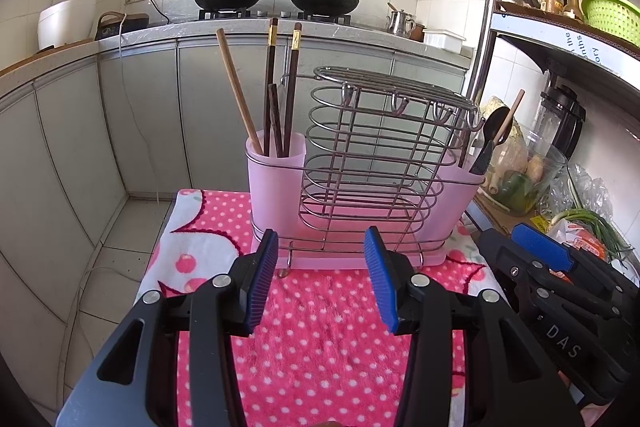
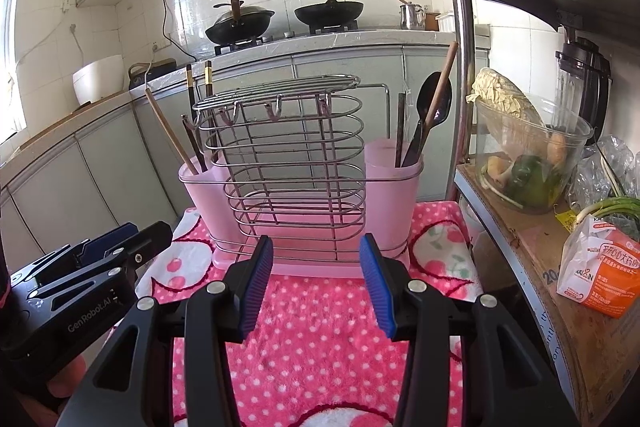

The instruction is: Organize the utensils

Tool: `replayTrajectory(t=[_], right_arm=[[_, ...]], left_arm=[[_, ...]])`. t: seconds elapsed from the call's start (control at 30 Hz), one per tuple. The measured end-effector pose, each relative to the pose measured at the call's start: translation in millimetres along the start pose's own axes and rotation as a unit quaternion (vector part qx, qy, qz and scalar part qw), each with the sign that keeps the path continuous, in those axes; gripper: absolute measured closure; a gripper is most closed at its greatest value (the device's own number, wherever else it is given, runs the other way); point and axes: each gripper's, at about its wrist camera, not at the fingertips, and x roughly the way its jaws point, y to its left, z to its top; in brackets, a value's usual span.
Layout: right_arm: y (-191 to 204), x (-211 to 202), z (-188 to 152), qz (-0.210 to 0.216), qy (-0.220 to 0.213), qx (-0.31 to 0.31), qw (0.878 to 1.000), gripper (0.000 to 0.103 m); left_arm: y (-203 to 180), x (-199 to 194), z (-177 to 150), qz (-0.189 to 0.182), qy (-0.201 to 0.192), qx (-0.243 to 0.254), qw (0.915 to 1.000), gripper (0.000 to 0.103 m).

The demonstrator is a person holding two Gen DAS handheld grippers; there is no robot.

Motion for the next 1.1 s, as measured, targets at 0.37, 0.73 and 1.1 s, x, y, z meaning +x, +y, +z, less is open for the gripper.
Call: replayTrajectory(t=[0.37, 0.73, 1.1], right_arm=[[1.4, 0.5, -2.4, 0.000, 0.000, -0.001, 1.000, 0.058], [2.6, 2.0, -3.9, -0.001, 0.000, 0.001, 1.000, 0.058], [1.8, 3.4, -4.2, 0.000, 0.001, 0.001, 1.000, 0.058]], left_arm=[[-0.5, 1.1, -0.7, 0.000, 0.000, 0.001, 1.0000, 0.058], [-0.1, 1.6, -3.1, 0.000, -0.002, 0.003, 1.0000, 0.058], [-0.6, 1.3, -3.3, 0.000, -0.002, 0.005, 1.0000, 0.058]])
